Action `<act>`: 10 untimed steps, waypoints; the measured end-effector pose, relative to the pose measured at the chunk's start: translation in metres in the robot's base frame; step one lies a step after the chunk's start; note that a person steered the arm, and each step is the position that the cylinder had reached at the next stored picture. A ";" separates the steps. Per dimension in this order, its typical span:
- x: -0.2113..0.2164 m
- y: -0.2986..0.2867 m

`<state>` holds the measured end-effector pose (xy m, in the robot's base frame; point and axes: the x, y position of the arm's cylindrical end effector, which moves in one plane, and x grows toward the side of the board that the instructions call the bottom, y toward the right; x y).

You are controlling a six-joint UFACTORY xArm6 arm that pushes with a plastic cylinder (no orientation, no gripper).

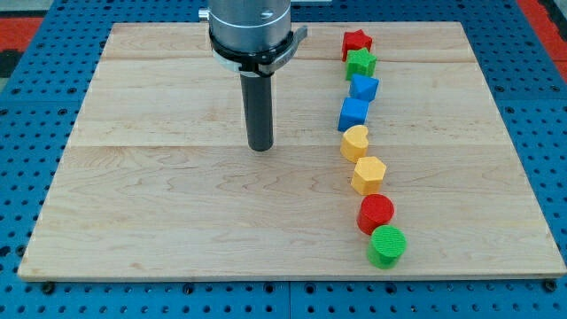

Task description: Push the green circle into the red circle

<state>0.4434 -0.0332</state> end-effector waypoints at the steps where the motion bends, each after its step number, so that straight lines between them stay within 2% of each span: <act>1: 0.013 0.000; 3: 0.175 0.018; 6: 0.175 0.047; 7: 0.175 0.140; 8: 0.175 0.185; 10: 0.132 0.183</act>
<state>0.5752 0.1493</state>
